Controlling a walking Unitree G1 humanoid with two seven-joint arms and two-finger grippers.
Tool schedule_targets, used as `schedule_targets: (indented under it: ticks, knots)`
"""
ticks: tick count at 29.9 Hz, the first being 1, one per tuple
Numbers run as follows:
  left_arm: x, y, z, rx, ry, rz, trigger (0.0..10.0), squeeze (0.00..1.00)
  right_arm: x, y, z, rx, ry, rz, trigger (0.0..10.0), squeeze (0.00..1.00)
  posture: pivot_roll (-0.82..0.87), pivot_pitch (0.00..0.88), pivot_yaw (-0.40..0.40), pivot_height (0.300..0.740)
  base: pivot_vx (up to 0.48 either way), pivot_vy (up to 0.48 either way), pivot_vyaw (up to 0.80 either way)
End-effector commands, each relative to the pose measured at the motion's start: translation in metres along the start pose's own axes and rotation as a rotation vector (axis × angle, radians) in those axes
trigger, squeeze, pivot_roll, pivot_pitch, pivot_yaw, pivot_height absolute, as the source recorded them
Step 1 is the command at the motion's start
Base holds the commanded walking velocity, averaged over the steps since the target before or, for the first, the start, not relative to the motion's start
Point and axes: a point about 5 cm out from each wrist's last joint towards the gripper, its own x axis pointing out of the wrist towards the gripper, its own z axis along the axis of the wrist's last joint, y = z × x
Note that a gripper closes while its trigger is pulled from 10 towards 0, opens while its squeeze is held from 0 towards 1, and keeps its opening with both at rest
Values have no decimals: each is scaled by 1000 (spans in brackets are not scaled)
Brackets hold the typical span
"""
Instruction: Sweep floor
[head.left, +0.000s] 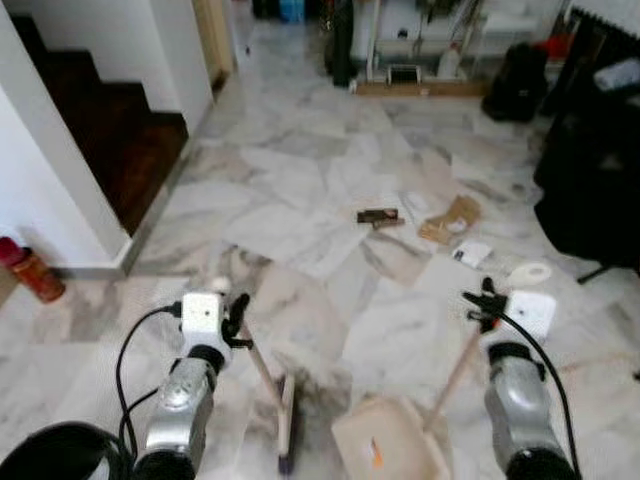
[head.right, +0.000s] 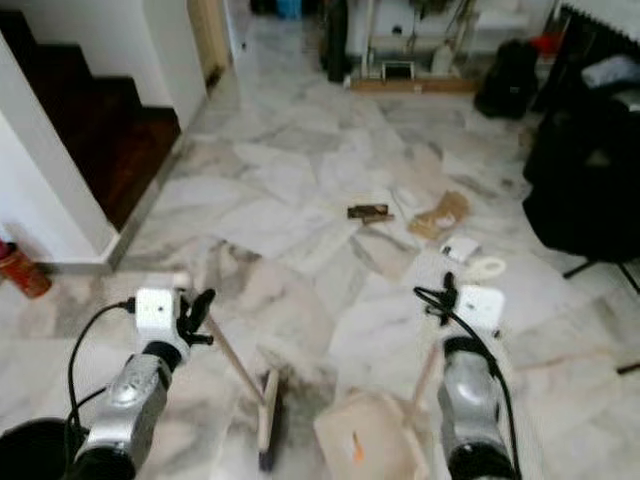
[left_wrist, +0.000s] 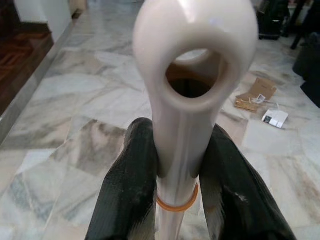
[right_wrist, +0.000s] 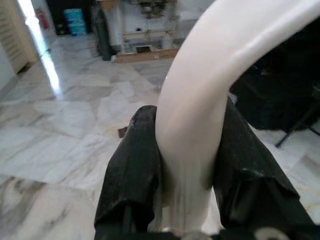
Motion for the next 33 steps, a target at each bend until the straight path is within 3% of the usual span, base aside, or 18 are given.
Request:
schedule_targets:
  ticks: [1, 6, 13, 20, 30, 33]
  knots:
    - [4, -8, 2, 6, -10, -17, 10000, 0, 5, -10, 12, -4, -52, -21, 10000, 0, -93, 0, 38, 740, 345, 0, 0]
    - [6, -18, 0, -1, -7, -40, 10000, 0, 3, -17, 15, -18, -62, -18, 10000, 0, -121, 0, 53, 740, 343, 0, 0]
    - [8, -20, 0, 3, 4, -62, 10000, 0, -1, -24, 11, -35, -51, -23, 10000, 0, -117, 0, 74, 740, 344, 0, 0]
    - [10, -13, 6, 19, -9, -66, 10000, 0, 4, -16, 12, -9, -38, -37, 10000, 0, -112, 0, 63, 740, 343, 0, -529]
    - [5, -12, 4, 26, -19, -52, 10000, 0, 3, -8, 8, -5, -24, -10, 10000, 0, -74, 0, 51, 740, 337, 0, 0]
    - [6, -7, 6, 33, -19, -41, 10000, 0, 3, 2, 7, 16, -20, -1, 10000, 0, -64, 0, 49, 740, 336, 0, 0]
